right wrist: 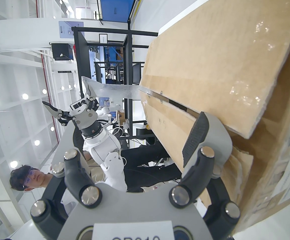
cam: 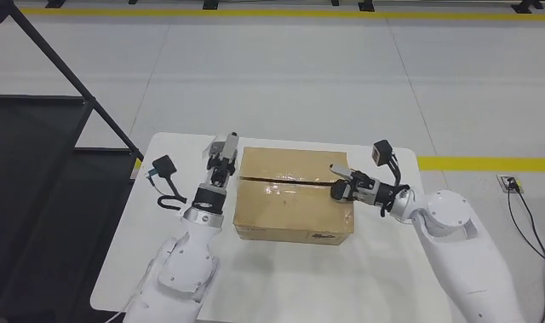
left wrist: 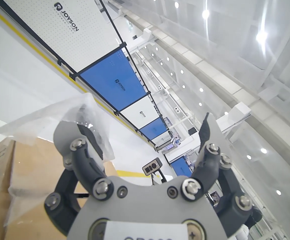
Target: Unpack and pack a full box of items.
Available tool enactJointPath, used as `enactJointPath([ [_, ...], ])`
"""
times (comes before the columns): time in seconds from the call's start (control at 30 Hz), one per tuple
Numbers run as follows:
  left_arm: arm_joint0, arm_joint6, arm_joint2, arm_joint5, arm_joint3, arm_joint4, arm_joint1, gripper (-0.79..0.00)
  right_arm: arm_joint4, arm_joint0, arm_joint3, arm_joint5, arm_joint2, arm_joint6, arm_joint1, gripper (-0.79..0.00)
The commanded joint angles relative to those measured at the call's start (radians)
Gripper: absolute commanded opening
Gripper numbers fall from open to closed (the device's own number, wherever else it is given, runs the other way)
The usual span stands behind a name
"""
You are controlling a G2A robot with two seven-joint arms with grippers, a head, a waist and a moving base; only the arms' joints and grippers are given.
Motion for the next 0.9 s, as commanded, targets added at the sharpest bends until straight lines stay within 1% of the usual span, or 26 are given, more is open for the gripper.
enactJointPath([
  [0.0, -0.020, 0.000, 0.024, 0.014, 0.020, 0.015, -0.006, 0.000, 0.002, -0.014, -0.007, -0.004, 0.012, 0.003, 0.004, 0.000],
  [0.3, -0.085, -0.011, 0.108, 0.060, 0.091, 0.053, -0.033, 0.000, 0.014, -0.057, -0.020, -0.016, 0.049, 0.010, 0.016, 0.000],
  [0.57, -0.118, -0.018, 0.162, 0.077, 0.134, 0.088, -0.054, 0.000, 0.027, -0.076, -0.017, -0.030, 0.066, 0.014, 0.024, 0.000],
  [0.87, -0.146, -0.033, 0.205, 0.081, 0.173, 0.122, -0.076, 0.000, 0.045, -0.095, -0.011, -0.051, 0.088, 0.019, 0.032, 0.000],
])
